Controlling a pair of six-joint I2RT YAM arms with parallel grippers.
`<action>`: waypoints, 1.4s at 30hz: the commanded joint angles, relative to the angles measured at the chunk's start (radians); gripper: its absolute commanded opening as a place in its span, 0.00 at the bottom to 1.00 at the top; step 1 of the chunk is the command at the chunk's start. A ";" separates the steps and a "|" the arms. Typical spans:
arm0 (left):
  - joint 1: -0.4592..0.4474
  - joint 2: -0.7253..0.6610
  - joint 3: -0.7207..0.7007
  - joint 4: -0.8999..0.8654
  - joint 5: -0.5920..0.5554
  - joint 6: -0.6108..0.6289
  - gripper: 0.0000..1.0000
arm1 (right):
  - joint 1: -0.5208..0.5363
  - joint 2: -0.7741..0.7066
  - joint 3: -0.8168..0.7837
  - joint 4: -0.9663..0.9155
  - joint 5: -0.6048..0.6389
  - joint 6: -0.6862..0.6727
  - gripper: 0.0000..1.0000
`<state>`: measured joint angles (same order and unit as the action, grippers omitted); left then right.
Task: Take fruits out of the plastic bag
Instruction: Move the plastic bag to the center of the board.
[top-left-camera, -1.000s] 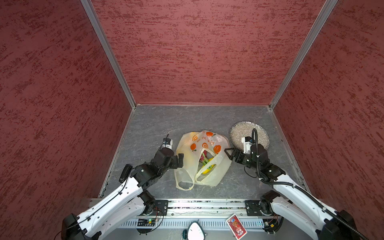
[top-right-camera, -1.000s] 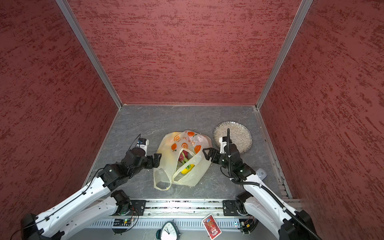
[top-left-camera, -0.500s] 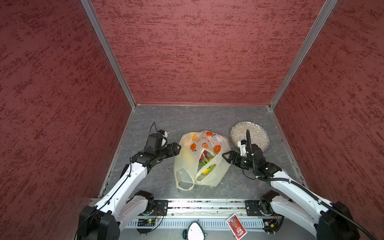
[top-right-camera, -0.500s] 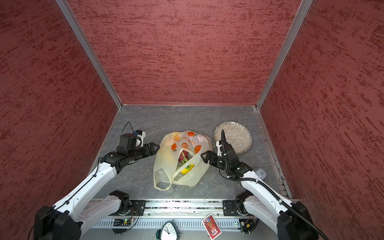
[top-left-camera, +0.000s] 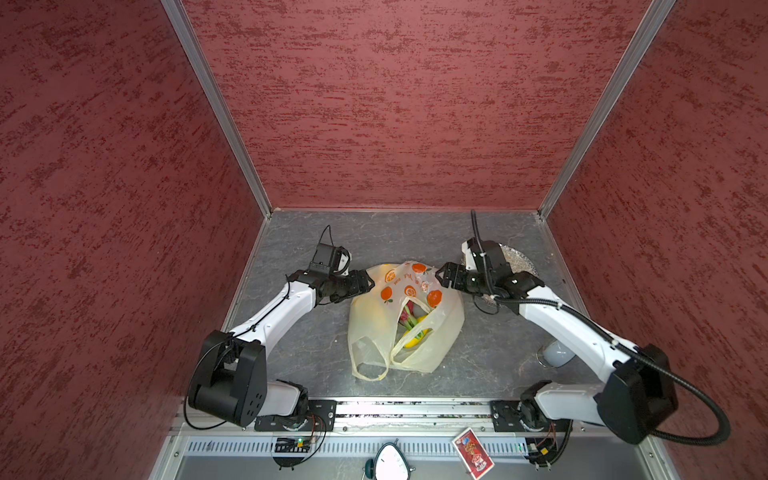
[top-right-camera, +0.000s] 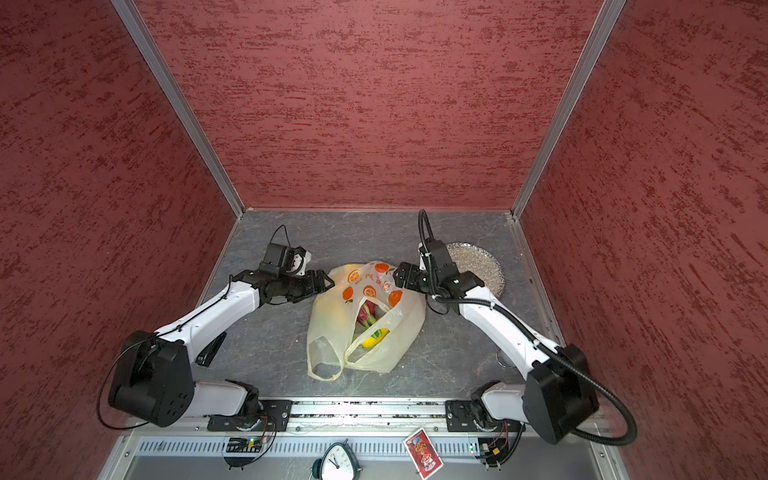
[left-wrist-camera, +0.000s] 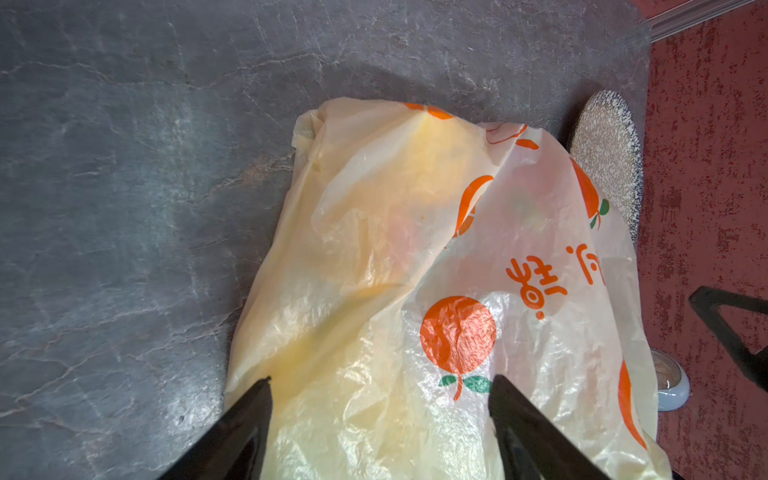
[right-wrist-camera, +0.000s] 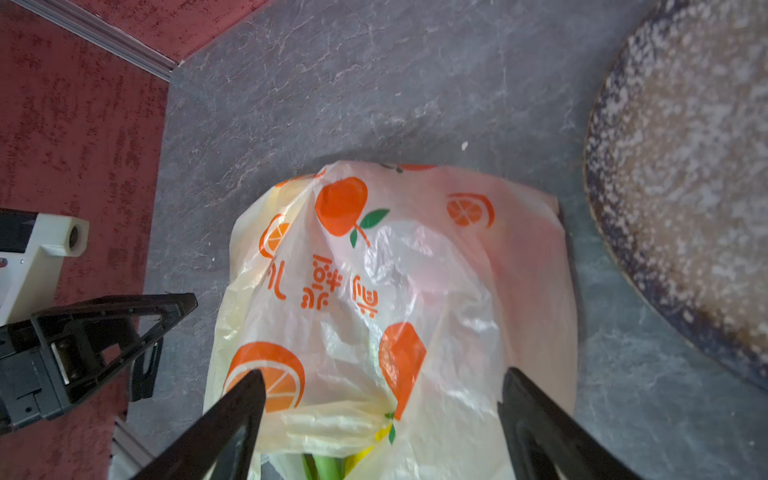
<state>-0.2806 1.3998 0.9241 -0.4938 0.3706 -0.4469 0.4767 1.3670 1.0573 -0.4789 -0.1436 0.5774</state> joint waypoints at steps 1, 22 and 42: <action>0.001 0.041 0.048 -0.006 0.040 0.023 0.83 | -0.015 0.106 0.118 -0.129 0.056 -0.135 0.88; 0.018 0.358 0.277 -0.111 0.079 0.105 0.67 | -0.099 0.442 0.290 -0.143 -0.159 -0.187 0.70; 0.228 0.373 0.397 -0.002 0.242 -0.035 0.00 | -0.100 0.672 0.769 -0.183 -0.071 -0.329 0.00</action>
<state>-0.0940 1.7657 1.2930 -0.5434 0.5789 -0.4492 0.3752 1.9896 1.7390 -0.6773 -0.2428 0.3000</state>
